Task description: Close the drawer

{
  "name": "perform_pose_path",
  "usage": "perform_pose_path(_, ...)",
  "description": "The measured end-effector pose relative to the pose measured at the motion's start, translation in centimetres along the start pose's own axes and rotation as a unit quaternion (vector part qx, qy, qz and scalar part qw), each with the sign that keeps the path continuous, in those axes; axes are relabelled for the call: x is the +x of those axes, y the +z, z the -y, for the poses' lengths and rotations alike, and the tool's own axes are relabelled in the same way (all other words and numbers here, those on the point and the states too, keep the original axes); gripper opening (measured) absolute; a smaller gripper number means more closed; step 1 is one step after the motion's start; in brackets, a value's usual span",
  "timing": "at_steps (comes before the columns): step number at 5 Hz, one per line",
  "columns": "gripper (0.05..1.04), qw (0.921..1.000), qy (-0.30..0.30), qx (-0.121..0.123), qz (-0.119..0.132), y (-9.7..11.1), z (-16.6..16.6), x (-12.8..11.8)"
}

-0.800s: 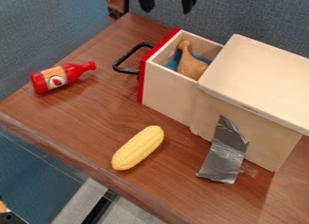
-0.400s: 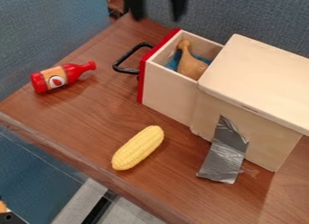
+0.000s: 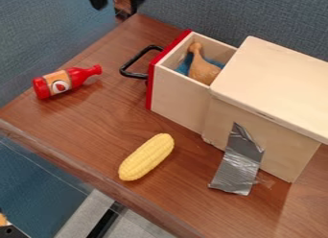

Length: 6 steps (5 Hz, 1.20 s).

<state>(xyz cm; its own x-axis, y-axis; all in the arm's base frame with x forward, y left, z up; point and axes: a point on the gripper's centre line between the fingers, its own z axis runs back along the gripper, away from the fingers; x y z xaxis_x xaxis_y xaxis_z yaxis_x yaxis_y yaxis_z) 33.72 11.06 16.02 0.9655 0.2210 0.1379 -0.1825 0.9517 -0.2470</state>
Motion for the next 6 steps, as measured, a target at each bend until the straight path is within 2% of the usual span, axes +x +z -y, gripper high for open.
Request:
perform_pose_path(1, 1.001, 0.9993, -0.027, 0.001, -0.027, -0.7, -2.7, 0.6)
perform_pose_path(2, 1.001, 0.9957, -0.076, 0.024, -0.047, -1.9, -4.0, 1.3)
perform_pose_path(3, 1.001, 0.9913, -0.110, 0.054, -0.048, -3.0, -4.0, 1.7)
perform_pose_path(4, 1.001, 0.9881, -0.124, 0.062, -0.066, -5.7, -5.1, 1.7)
perform_pose_path(5, 1.001, 0.9876, -0.117, 0.075, -0.074, -7.8, -6.1, 1.7)
perform_pose_path(6, 1.001, 0.9886, -0.107, 0.072, -0.078, -9.1, -6.5, 1.7)
